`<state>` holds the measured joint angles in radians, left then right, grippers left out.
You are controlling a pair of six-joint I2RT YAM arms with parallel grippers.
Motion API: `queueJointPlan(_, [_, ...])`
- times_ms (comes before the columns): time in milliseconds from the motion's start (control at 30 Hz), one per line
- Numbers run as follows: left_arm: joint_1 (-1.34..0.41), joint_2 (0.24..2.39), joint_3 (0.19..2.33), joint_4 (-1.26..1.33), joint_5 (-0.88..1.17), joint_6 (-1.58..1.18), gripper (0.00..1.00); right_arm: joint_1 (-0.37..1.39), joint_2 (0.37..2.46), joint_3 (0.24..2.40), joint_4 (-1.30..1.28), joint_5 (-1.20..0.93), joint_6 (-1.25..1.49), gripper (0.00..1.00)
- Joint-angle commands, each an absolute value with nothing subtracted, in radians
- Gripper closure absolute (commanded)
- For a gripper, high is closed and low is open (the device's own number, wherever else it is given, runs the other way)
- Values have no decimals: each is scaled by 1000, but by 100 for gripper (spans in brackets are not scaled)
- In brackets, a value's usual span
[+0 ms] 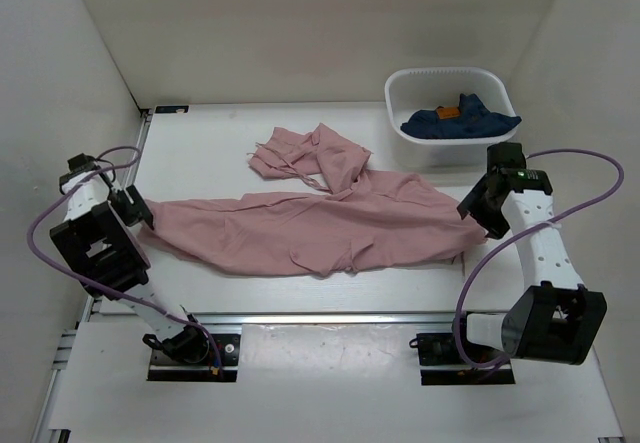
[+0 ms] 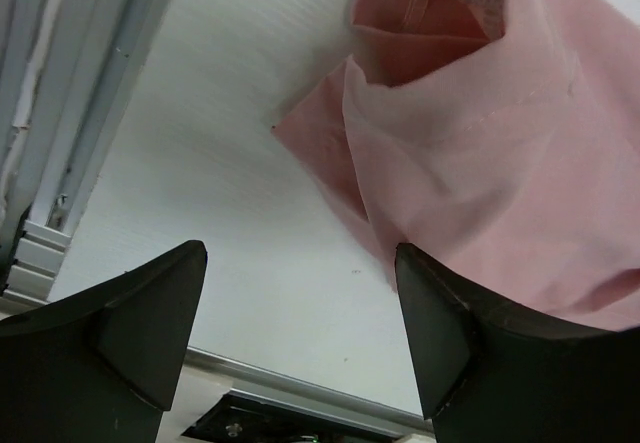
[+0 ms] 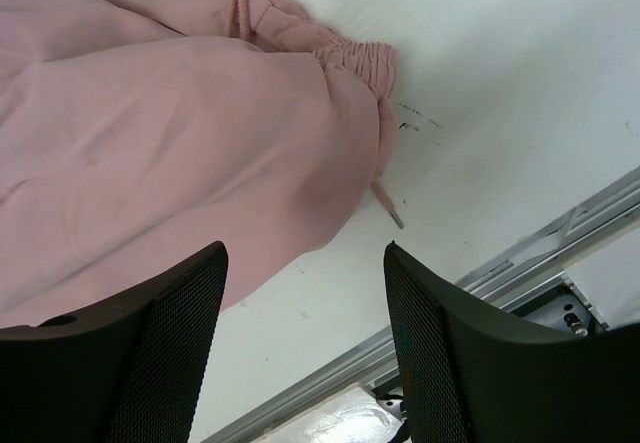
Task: Fold and stack the trousers
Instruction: Flatten the trousers out
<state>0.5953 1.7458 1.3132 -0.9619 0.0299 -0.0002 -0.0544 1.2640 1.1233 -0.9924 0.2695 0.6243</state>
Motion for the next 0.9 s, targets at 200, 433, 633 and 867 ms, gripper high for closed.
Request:
queueJointPlan(200, [601,1686,1172,-836,181,0,12,-58,1216,1026,-951,245,641,31])
queueJointPlan(433, [562,1821,1212,-778,189,0,13,-123,1235,930,-865,225,650,31])
queueJointPlan(633, [572,1818,1129,-759,161,0,58,-155,1314,900,-715,209,618,31])
queueJointPlan(867, [661,1703,1204,-820,25,0,86,-155,1366,1056,-764,209,586,100])
